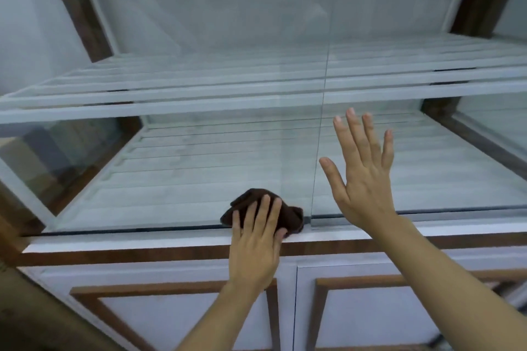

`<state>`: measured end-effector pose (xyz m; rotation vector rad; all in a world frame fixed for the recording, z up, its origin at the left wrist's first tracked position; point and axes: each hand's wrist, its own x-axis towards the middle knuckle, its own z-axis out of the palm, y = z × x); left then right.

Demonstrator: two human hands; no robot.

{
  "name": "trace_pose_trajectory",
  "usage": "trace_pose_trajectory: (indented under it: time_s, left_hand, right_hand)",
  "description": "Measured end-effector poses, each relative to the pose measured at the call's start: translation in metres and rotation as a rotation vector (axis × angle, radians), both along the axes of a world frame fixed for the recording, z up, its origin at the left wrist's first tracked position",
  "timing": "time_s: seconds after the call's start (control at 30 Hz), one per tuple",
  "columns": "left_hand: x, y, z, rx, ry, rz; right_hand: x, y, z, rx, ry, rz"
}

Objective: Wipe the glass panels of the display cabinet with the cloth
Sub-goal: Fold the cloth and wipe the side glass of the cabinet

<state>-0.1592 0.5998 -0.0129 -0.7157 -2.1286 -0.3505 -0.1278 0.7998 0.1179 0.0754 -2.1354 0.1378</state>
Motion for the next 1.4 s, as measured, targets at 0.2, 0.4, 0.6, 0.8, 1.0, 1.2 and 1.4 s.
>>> trace_pose_trajectory:
  time_s: [0.2,0.4,0.6,0.8,1.0,1.2,1.4]
  left_hand:
    - [-0.017,0.008,0.079,0.121,0.023,0.07]
    - [-0.036,0.024,0.281,0.231,0.153,0.043]
    - [-0.04,0.024,0.442,0.285,0.198,0.065]
    - [-0.04,-0.007,0.384,-0.122,0.331,-0.001]
    - [-0.043,0.019,0.436,0.233,0.249,0.127]
    - [-0.027,0.127,0.498,0.132,0.362,0.109]
    - [-0.012,0.141,0.437,-0.003,0.329,0.159]
  right_hand:
    - [0.002,-0.001,0.052,-0.001,0.074,-0.033]
    - [-0.012,-0.015,0.165,-0.024,0.217,-0.03]
    - [-0.011,-0.018,0.257,-0.046,0.293,-0.017]
    - [0.0,0.011,0.307,-0.088,0.279,-0.083]
    - [0.004,0.071,0.319,-0.051,0.156,-0.218]
    - [-0.003,0.102,0.322,-0.023,0.112,-0.196]
    - [0.018,0.159,0.322,0.028,0.162,-0.066]
